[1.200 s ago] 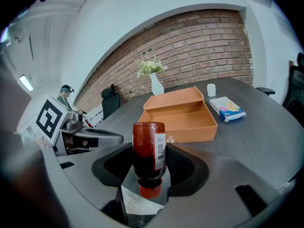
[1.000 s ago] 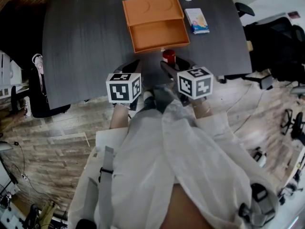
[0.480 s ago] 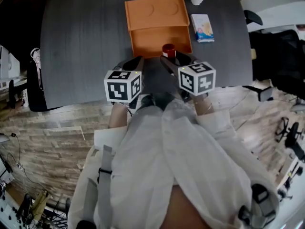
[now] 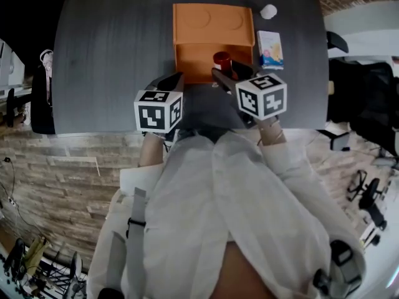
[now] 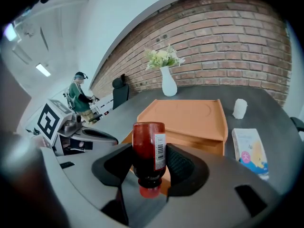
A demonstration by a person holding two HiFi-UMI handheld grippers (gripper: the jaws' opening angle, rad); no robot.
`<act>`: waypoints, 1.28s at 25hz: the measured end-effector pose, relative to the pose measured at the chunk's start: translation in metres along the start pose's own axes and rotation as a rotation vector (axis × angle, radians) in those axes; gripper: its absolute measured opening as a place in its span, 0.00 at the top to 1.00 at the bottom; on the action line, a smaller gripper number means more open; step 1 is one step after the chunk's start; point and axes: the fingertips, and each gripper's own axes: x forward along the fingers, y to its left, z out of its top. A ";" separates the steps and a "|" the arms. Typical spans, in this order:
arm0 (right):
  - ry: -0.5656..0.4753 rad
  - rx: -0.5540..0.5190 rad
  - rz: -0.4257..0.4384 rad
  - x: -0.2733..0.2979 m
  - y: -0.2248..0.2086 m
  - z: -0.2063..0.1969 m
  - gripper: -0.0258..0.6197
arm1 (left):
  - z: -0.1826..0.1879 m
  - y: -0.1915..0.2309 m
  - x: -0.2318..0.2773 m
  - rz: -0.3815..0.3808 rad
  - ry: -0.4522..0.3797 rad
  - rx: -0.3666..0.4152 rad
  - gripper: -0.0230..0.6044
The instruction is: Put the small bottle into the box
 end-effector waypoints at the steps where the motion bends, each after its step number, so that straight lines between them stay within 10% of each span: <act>1: 0.008 -0.019 0.005 0.002 -0.001 0.002 0.64 | 0.000 0.002 0.000 0.007 -0.004 -0.005 0.96; 32: 0.422 -0.478 0.149 0.068 -0.018 -0.018 0.63 | -0.009 0.010 0.002 0.090 -0.053 -0.121 0.96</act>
